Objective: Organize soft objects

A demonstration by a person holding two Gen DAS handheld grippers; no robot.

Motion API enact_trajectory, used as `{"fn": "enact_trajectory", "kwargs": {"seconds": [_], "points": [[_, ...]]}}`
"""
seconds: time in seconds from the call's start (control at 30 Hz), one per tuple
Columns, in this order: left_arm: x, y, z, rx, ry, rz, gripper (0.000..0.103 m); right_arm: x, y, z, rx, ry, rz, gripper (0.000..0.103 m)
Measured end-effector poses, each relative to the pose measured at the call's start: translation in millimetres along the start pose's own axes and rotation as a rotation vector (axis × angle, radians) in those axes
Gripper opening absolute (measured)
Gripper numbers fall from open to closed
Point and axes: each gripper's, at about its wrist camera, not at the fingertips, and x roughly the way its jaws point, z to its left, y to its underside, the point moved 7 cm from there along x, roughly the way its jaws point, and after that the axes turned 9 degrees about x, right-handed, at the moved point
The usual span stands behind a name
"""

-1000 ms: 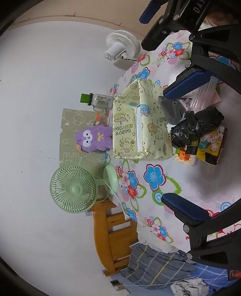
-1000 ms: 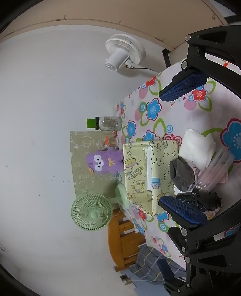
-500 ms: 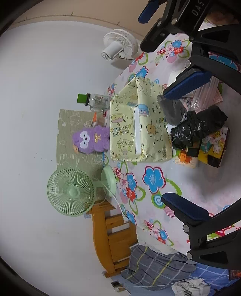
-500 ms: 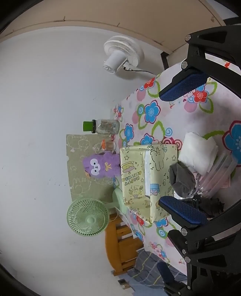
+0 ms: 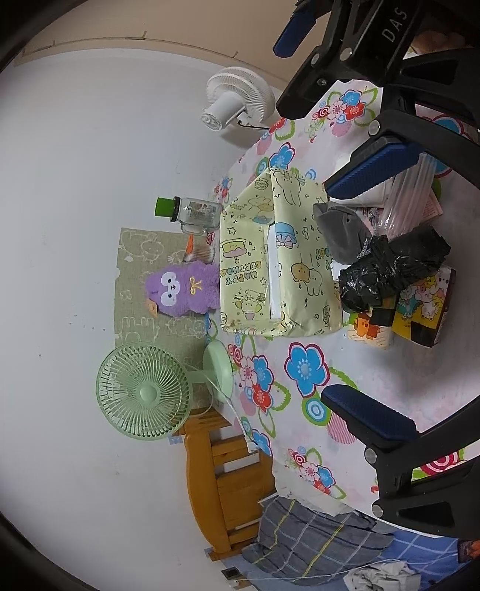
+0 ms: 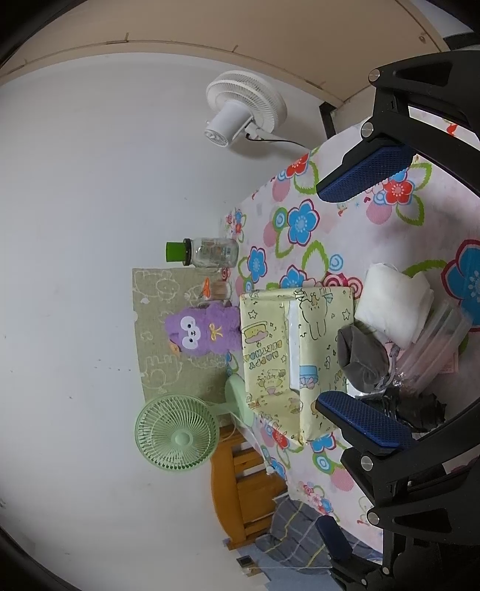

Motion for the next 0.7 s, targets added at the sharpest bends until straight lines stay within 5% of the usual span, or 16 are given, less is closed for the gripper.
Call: {"fn": "enact_trajectory", "kwargs": {"seconds": [0.7], "points": [[-11.0,1.3,8.8,-0.014,-0.006,-0.018,0.101,-7.7,1.0,2.2,0.013,-0.029,0.014,0.103]]}}
